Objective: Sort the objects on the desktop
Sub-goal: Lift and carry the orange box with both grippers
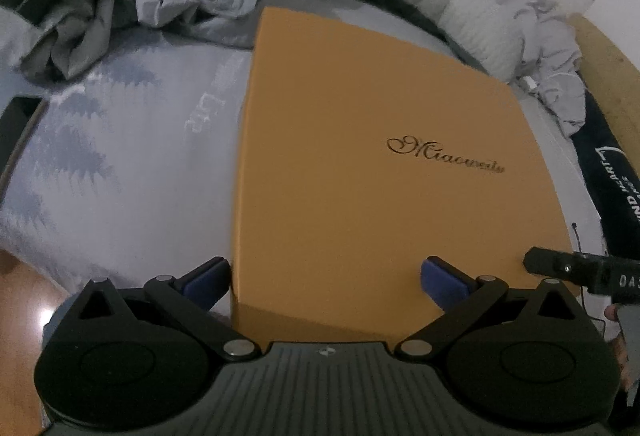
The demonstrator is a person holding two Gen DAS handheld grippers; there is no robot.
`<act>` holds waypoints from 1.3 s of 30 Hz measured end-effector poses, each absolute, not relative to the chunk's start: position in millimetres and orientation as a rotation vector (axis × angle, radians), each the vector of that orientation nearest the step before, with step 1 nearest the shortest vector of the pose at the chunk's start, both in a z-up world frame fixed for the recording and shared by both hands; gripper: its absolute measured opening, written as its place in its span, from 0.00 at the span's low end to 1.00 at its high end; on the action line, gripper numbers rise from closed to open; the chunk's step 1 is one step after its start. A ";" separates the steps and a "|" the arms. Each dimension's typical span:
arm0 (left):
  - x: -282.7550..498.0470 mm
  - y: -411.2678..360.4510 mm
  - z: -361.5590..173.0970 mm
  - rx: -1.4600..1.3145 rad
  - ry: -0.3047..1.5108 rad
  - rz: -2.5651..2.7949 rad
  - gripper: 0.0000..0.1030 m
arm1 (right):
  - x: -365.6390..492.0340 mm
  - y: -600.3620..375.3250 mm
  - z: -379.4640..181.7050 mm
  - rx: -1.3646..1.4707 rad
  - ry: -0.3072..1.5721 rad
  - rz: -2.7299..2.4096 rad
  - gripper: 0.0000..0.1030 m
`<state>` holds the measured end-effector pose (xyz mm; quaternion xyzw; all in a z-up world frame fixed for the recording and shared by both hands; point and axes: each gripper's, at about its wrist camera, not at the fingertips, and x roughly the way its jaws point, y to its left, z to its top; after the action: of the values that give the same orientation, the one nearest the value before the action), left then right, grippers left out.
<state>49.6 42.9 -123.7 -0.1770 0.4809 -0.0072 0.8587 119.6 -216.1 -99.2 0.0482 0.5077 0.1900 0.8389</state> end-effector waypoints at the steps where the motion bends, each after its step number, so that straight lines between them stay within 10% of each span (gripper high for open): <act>1: 53.0 44.4 -124.4 -0.379 1.018 -0.013 1.00 | 120.6 -214.9 -99.5 0.097 1.075 0.402 1.00; 39: 133.4 47.1 -126.5 -0.254 1.061 -0.010 1.00 | 195.2 -172.9 -114.5 -0.033 1.086 0.393 1.00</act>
<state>133.4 47.1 -126.5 -0.1207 0.5048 -0.0046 0.8548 195.2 -172.9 -114.5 -0.0154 0.5133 0.1858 0.8377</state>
